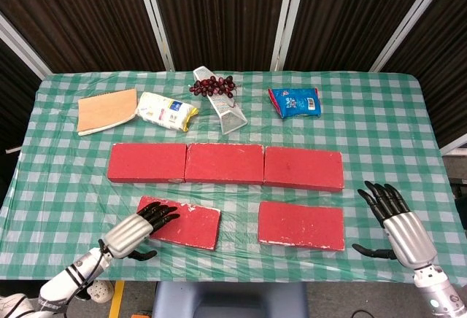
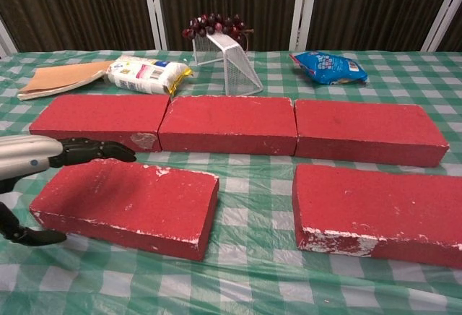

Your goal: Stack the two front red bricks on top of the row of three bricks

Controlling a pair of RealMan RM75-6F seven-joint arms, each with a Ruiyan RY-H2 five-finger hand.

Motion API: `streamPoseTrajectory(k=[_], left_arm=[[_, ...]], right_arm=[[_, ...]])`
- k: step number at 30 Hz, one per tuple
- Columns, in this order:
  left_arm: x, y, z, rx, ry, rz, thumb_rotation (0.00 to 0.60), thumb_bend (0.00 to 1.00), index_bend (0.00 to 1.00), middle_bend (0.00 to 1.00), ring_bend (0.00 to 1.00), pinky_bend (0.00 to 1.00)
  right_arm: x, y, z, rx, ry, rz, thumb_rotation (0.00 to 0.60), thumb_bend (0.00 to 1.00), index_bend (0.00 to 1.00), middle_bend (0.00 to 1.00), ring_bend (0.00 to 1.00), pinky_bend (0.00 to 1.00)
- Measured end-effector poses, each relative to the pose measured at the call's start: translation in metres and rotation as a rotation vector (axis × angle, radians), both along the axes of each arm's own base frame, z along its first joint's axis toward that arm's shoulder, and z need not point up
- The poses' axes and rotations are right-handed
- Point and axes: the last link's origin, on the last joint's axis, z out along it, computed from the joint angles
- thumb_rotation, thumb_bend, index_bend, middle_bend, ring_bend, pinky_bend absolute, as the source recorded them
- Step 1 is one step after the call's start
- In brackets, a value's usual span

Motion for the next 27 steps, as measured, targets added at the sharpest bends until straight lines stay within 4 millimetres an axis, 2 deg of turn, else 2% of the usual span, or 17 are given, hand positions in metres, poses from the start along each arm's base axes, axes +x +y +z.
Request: streamPoseTrajectory(k=[4, 10, 22, 27], left_arm=[[0.009, 0.009, -0.014, -0.012, 0.025, -0.019, 0.6, 0.27, 0.0, 0.0, 0.0, 0.01], [0.01, 0.024, -0.027, -0.005, 0.07, -0.021, 0.6, 0.27, 0.0, 0.0, 0.0, 0.01], [0.008, 0.04, -0.034, -0.024, 0.097, -0.003, 0.6, 0.27, 0.0, 0.0, 0.0, 0.01], [0.005, 0.045, -0.036, -0.034, 0.116, 0.013, 0.6, 0.27, 0.0, 0.0, 0.0, 0.04]], right_arm=[[-0.001, 0.002, 0.004, -0.001, -0.014, 0.001, 0.496, 0.12, 0.0, 0.0, 0.0, 0.0], [-0.002, 0.0, 0.004, -0.002, -0.012, -0.007, 0.499, 0.12, 0.0, 0.0, 0.0, 0.0], [-0.003, -0.004, 0.001, 0.0, 0.001, -0.024, 0.499, 0.12, 0.0, 0.0, 0.0, 0.0], [-0.003, -0.005, 0.0, -0.001, 0.006, -0.029, 0.499, 0.12, 0.0, 0.0, 0.0, 0.0]])
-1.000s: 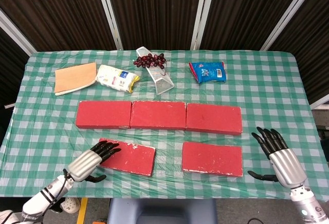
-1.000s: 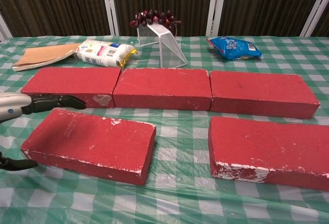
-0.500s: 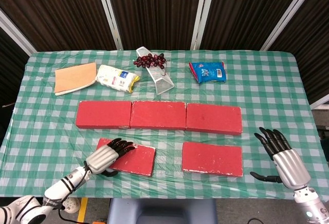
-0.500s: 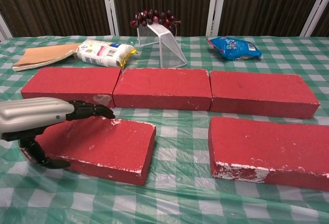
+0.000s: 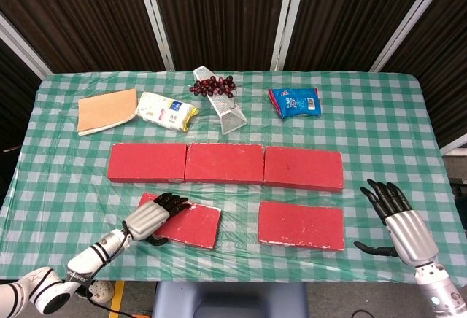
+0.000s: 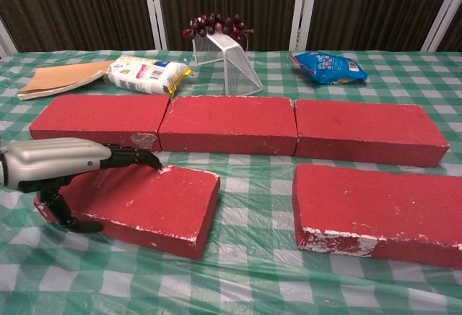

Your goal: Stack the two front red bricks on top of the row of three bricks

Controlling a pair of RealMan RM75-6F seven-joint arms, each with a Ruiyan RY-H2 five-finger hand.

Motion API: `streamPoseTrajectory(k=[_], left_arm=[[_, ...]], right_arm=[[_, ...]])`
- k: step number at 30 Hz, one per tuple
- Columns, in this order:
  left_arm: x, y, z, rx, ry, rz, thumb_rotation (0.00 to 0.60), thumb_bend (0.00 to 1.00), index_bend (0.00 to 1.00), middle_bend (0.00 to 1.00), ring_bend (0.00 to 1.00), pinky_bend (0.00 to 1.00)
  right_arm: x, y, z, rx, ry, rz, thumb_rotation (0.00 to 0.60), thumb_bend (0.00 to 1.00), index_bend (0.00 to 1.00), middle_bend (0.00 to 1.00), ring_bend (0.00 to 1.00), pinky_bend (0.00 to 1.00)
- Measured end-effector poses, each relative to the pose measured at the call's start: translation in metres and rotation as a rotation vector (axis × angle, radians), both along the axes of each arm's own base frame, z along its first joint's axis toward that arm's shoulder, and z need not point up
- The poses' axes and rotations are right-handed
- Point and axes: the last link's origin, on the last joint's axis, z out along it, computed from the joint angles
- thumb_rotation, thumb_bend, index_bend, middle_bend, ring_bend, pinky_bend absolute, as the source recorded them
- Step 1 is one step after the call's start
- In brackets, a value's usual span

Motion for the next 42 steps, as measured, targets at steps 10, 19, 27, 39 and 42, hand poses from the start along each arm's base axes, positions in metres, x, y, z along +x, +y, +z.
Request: streamPoseTrajectory(k=[10, 19, 27, 39, 42], left_arm=[[0.0, 0.005, 0.001, 0.014, -0.018, -0.003, 0.6, 0.27, 0.0, 0.48, 0.38, 0.56], [0.01, 0.006, 0.015, 0.087, -0.094, -0.038, 0.6, 0.28, 0.0, 0.58, 0.49, 0.68], [0.019, 0.018, 0.032, 0.164, -0.114, -0.014, 0.6, 0.28, 0.0, 0.6, 0.53, 0.72], [0.06, 0.076, 0.044, 0.282, -0.061, -0.009, 0.6, 0.29, 0.0, 0.6, 0.53, 0.72], [0.068, 0.095, 0.039, 0.293, -0.026, 0.0, 0.6, 0.29, 0.0, 0.6, 0.53, 0.72]], right_arm=[[0.0, -0.001, -0.001, -0.002, 0.004, -0.003, 0.499, 0.12, 0.0, 0.0, 0.0, 0.0], [0.0, -0.001, 0.0, -0.005, 0.003, -0.005, 0.501, 0.12, 0.0, 0.0, 0.0, 0.0], [-0.002, -0.002, -0.001, 0.005, 0.005, -0.011, 0.5, 0.12, 0.0, 0.0, 0.0, 0.0], [-0.005, -0.01, 0.005, -0.006, -0.012, -0.042, 0.5, 0.12, 0.0, 0.0, 0.0, 0.0], [-0.006, -0.013, 0.003, -0.006, -0.009, -0.052, 0.5, 0.12, 0.0, 0.0, 0.0, 0.0]])
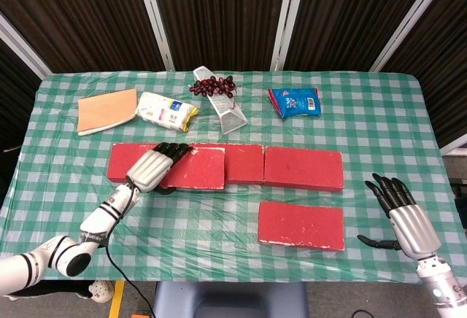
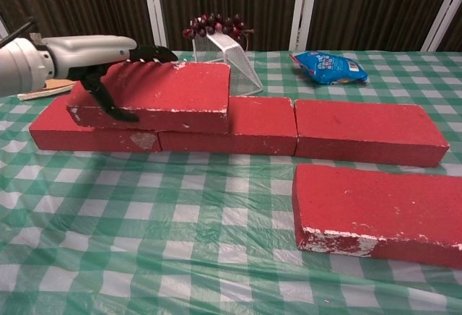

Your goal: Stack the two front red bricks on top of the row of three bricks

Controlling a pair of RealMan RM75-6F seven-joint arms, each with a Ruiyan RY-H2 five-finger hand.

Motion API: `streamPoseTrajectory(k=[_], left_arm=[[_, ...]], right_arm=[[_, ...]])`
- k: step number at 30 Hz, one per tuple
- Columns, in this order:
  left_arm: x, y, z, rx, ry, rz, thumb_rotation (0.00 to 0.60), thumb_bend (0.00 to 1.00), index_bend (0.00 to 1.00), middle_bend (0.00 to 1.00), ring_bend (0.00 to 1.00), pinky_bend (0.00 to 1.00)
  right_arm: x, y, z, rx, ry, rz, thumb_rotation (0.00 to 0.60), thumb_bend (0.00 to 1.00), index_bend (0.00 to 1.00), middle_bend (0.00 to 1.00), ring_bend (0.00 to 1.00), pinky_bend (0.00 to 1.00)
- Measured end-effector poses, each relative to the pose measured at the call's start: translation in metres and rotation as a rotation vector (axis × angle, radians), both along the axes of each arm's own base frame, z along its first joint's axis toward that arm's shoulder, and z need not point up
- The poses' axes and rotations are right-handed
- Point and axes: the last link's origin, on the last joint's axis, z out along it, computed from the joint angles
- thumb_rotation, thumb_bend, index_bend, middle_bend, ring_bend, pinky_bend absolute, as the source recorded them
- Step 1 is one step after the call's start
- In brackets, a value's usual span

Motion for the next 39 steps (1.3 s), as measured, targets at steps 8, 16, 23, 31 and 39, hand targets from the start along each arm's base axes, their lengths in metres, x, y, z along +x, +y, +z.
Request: streamPoseTrajectory(k=[8, 16, 23, 31, 39], left_arm=[[0.017, 0.041, -0.012, 0.007, 0.052, 0.037, 0.6, 0.29, 0.0, 0.59, 0.53, 0.71], [0.019, 0.05, -0.017, -0.016, 0.041, 0.071, 0.6, 0.29, 0.0, 0.59, 0.53, 0.69], [0.021, 0.045, -0.02, -0.039, 0.042, 0.059, 0.6, 0.29, 0.0, 0.58, 0.53, 0.67], [0.019, 0.041, -0.021, -0.049, 0.05, 0.065, 0.6, 0.29, 0.0, 0.56, 0.51, 0.64], [0.015, 0.041, -0.021, -0.065, 0.074, 0.089, 0.6, 0.29, 0.0, 0.44, 0.38, 0.53]], right_arm=[[-0.002, -0.007, -0.002, -0.004, 0.008, -0.029, 0.501, 0.12, 0.0, 0.0, 0.0, 0.0], [-0.004, -0.012, -0.005, 0.004, 0.016, -0.045, 0.5, 0.12, 0.0, 0.0, 0.0, 0.0], [-0.003, -0.012, -0.006, 0.004, 0.016, -0.043, 0.502, 0.12, 0.0, 0.0, 0.0, 0.0], [-0.003, -0.012, -0.007, 0.007, 0.017, -0.042, 0.499, 0.12, 0.0, 0.0, 0.0, 0.0], [-0.003, -0.012, -0.007, 0.007, 0.02, -0.044, 0.5, 0.12, 0.0, 0.0, 0.0, 0.0]])
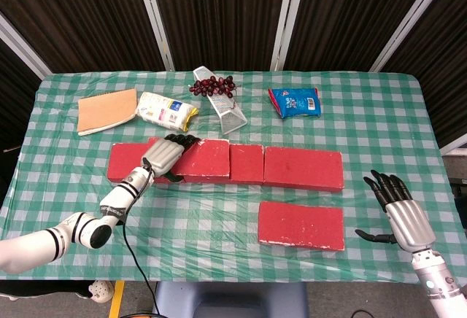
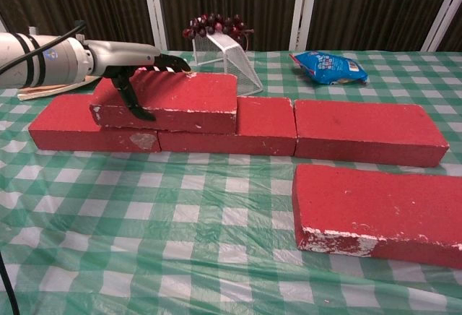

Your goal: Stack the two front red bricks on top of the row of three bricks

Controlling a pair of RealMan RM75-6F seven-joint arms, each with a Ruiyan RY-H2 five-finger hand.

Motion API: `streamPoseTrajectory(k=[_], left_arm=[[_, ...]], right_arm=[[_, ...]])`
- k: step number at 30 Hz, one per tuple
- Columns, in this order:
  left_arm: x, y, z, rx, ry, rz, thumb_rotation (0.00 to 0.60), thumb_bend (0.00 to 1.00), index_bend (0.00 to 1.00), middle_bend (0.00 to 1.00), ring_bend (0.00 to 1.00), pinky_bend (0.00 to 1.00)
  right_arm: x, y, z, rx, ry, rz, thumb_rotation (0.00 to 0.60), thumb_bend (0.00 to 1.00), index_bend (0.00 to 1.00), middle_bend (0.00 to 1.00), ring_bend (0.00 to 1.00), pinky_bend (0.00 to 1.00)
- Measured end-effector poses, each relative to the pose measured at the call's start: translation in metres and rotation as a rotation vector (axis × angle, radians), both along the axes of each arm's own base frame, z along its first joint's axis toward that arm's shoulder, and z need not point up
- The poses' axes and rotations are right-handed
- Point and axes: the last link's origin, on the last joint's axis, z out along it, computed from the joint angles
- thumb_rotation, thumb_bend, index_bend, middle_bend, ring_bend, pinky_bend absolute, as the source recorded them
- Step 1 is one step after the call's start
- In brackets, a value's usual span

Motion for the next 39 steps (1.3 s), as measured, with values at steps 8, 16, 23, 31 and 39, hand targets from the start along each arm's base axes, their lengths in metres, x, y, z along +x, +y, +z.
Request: streamPoseTrajectory(k=[8, 16, 23, 31, 39], left_arm=[[-0.0008, 0.0003, 0.001, 0.002, 0.003, 0.013, 0.6, 0.27, 0.0, 0.26, 0.19, 0.39], [-0.0018, -0.0004, 0.0006, -0.003, 0.007, 0.02, 0.6, 0.26, 0.0, 0.15, 0.09, 0.24], [-0.0033, 0.0003, 0.0001, -0.008, 0.008, 0.032, 0.6, 0.24, 0.0, 0.06, 0.03, 0.16], [-0.0027, 0.0006, -0.0003, -0.013, 0.007, 0.03, 0.6, 0.23, 0.0, 0.03, 0.0, 0.07], [-0.0028, -0.001, 0.0, -0.026, 0.003, 0.033, 0.6, 0.23, 0.0, 0.0, 0.0, 0.05]], right_arm=[[-0.0001, -0.0002, -0.0002, -0.002, 0.002, -0.003, 0.5, 0.12, 0.0, 0.0, 0.0, 0.0], [0.0, -0.0003, -0.0001, -0.005, 0.003, -0.004, 0.5, 0.12, 0.0, 0.0, 0.0, 0.0], [0.0, -0.0003, 0.0001, -0.007, 0.004, -0.005, 0.5, 0.12, 0.0, 0.0, 0.0, 0.0], [-0.0001, 0.0, 0.0001, -0.005, 0.007, -0.007, 0.499, 0.12, 0.0, 0.0, 0.0, 0.0], [-0.0001, -0.0001, 0.0005, -0.008, 0.007, -0.008, 0.5, 0.13, 0.0, 0.0, 0.0, 0.0]])
